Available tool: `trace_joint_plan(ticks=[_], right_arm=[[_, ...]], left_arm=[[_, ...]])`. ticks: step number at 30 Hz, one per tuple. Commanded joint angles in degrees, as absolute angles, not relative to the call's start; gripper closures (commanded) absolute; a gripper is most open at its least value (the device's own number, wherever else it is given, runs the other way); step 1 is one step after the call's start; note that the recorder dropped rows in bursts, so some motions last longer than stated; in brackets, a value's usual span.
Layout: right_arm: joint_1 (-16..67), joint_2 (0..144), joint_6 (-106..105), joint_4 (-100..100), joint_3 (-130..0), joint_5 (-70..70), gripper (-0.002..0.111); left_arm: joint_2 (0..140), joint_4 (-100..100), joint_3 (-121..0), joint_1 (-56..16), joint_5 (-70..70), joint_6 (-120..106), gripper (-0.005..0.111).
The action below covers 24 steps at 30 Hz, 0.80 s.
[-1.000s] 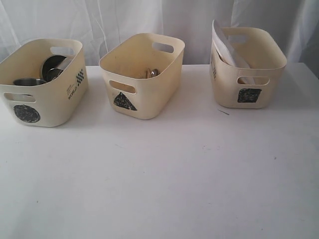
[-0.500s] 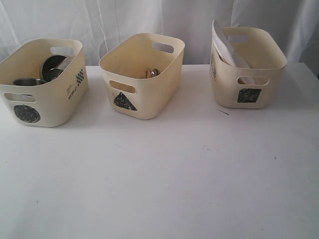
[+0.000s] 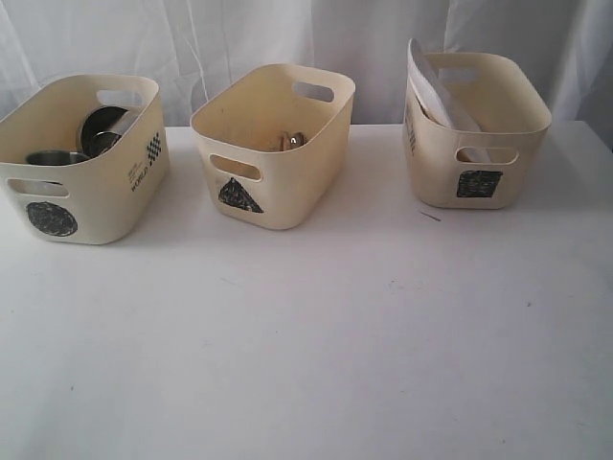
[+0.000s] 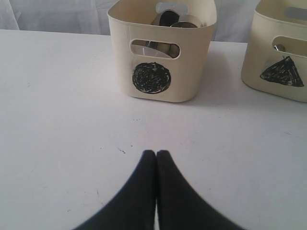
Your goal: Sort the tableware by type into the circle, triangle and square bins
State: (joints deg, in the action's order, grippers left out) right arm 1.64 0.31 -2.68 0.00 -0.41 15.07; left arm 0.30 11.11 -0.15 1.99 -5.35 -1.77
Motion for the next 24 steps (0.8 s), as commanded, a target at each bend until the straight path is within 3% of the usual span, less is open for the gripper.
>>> trace_joint_plan(ticks=[1,24], right_arm=[[1.32,0.00,-2.80,-0.58,0.00,13.23,0.108],[1.32,0.00,-2.80,-1.64,0.00,15.14,0.108]], left_arm=[[0.00,11.73,0.00,1.58,-5.12,-1.54,0.107],[0.00,11.73,0.00,1.58,-5.12,-1.54,0.107]])
